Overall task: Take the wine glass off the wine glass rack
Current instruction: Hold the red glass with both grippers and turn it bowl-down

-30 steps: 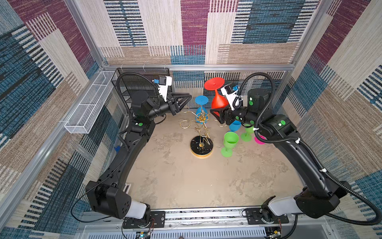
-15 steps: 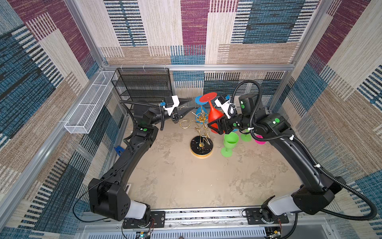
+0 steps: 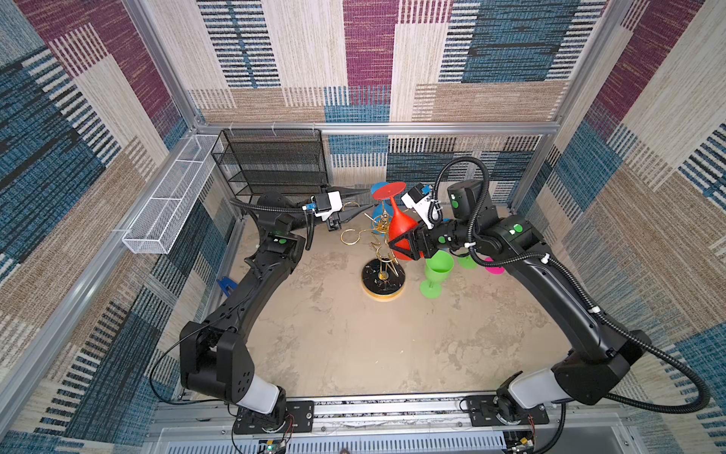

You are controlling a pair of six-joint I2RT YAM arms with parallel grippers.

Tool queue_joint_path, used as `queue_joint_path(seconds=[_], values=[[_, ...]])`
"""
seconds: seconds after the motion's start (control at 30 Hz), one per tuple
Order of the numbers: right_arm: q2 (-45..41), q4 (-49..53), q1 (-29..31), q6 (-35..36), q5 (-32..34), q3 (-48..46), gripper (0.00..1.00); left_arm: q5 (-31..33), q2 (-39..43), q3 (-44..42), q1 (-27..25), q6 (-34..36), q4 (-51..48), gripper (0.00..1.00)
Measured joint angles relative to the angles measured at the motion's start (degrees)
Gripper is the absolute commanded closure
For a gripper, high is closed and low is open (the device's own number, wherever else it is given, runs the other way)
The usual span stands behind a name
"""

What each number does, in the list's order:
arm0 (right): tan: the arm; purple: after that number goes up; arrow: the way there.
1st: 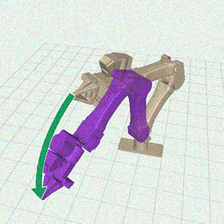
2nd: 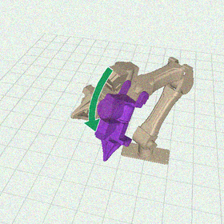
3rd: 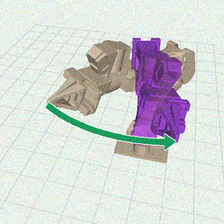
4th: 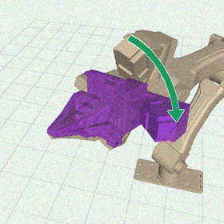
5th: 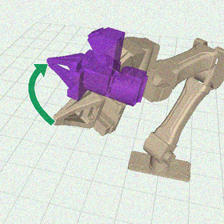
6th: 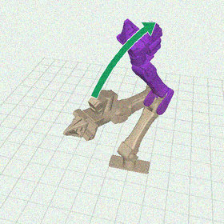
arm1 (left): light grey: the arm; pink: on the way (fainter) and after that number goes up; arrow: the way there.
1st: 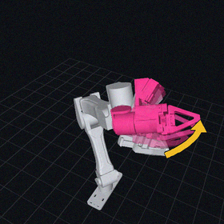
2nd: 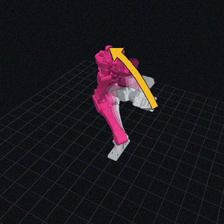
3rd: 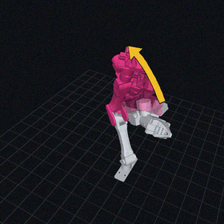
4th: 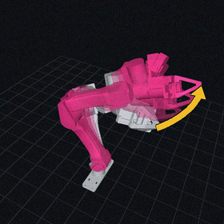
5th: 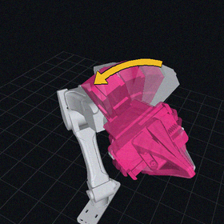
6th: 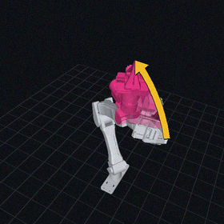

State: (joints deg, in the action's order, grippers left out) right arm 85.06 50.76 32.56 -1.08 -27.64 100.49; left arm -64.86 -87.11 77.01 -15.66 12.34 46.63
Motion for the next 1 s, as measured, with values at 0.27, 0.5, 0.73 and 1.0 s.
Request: queue_joint_path(seconds=[0.27,0.5,0.73,1.0], values=[[1.25,-1.33,0.33,-0.59,-1.79,0.37,0.69,-0.17,-0.5,0.13,-0.46,0.28,0.31,0.66],[1.31,-1.07,0.42,-0.98,-1.97,0.48,0.7,0.02,-1.36,1.68,-1.64,1.27,0.31,0.66],[1.31,-0.83,0.66,-0.98,-2.19,0.5,0.7,0.04,-1.62,2.91,-2.49,2.12,0.26,0.75],[1.6,0.11,0.72,-1.27,-2.43,1.33,0.7,0.04,-2.01,4.02,-2.93,4.39,-0.24,0.93]])
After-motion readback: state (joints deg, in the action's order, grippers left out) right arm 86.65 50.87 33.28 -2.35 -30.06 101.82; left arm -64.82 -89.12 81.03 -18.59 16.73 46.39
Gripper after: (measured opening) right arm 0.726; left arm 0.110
